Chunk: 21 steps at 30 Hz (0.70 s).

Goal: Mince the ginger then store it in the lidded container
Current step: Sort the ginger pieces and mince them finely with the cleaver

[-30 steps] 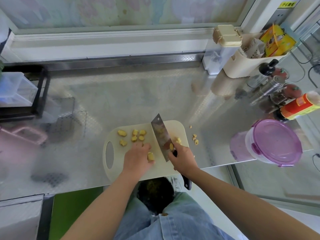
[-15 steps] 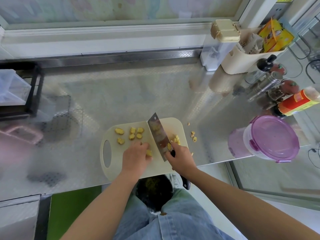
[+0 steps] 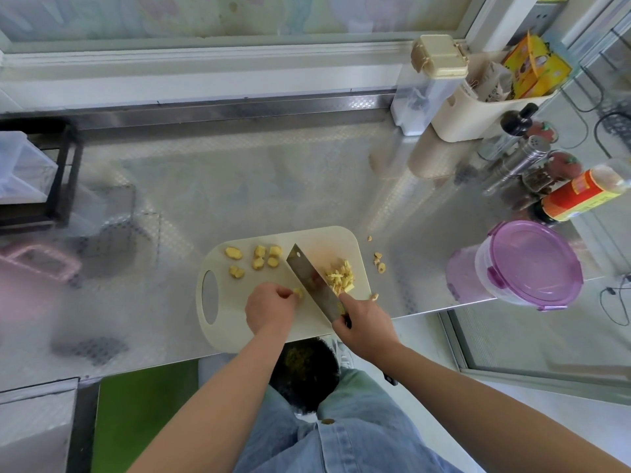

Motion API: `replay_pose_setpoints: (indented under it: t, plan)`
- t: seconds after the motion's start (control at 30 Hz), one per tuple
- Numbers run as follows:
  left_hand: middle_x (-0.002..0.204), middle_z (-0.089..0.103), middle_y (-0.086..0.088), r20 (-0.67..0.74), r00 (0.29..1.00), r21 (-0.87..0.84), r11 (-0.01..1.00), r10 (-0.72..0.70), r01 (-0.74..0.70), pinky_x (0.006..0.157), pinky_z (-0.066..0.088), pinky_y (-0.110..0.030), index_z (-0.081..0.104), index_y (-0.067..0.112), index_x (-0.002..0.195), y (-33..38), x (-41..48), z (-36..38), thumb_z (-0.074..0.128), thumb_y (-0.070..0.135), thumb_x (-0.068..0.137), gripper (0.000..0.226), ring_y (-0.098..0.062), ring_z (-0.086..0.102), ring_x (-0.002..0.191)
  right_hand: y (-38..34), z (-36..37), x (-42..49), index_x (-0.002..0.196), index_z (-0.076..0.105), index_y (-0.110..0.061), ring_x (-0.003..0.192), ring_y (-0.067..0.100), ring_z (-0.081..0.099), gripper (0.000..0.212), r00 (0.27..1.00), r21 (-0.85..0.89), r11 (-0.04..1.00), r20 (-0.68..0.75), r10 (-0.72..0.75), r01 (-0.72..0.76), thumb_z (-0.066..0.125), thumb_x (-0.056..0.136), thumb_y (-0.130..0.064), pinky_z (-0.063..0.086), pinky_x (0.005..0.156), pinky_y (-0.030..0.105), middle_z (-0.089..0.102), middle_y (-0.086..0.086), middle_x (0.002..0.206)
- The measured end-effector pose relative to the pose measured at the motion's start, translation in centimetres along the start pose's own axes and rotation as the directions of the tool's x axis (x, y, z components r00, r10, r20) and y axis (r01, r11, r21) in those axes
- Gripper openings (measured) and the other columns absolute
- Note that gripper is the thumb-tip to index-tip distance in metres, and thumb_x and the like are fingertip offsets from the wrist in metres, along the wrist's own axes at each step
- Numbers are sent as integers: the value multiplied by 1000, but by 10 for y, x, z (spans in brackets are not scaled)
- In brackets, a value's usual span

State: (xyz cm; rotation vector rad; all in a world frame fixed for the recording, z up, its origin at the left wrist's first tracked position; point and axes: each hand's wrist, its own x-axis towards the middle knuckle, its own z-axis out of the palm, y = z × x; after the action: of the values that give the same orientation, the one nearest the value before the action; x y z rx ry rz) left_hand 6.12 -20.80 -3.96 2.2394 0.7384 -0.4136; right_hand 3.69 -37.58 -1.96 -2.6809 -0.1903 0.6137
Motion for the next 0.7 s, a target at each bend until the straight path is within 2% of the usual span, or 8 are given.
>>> replay_pose_setpoints:
  t: [0.2, 0.37, 0.47, 0.6, 0.7]
  plan:
    - [90, 74, -1, 14, 999, -26, 999, -40, 41, 64, 39, -24, 78, 22, 91, 7, -3, 10, 70, 27, 84, 12, -23, 66, 86, -3, -5, -1, 81, 38, -13, 51, 20, 38, 13, 1000, -44, 999, 23, 11, -10, 45, 88, -22, 26, 46, 26, 43, 4, 61]
    - [85, 74, -3, 53, 993, -92, 990, -106, 111, 64, 40, -24, 78, 21, 91, 7, 1, 10, 72, 29, 81, 14, -22, 65, 81, -1, -7, 5, 87, 41, -13, 60, 26, 48, 18, 1000, -121, 993, 29, 3, 1, 40, 96, -28, 38, 56, 29, 49, 5, 69]
    - [85, 73, -2, 74, 989, -109, 985, -127, 135, 65, 41, -25, 77, 22, 89, 8, 1, 11, 74, 31, 80, 14, -21, 65, 82, 1, -9, 6, 89, 42, -14, 63, 26, 52, 17, 1000, -137, 990, 13, -28, 29, 37, 99, -26, 42, 58, 30, 49, 4, 69]
    - [85, 73, -2, 76, 986, -109, 982, -146, 154, 65, 41, -25, 76, 22, 88, 8, 2, 12, 75, 33, 78, 15, -22, 65, 85, 1, -12, 7, 86, 40, -15, 61, 26, 46, 17, 999, -109, 994, -25, -35, 33, 38, 99, -27, 34, 56, 28, 49, 3, 68]
    - [86, 73, -3, 78, 985, -116, 980, -154, 163, 67, 42, -26, 76, 23, 88, 10, 3, 13, 75, 34, 78, 15, -23, 66, 87, 0, -11, 7, 87, 40, -16, 60, 25, 46, 17, 999, -105, 994, -20, -44, 42, 38, 99, -27, 34, 56, 28, 47, 3, 67]
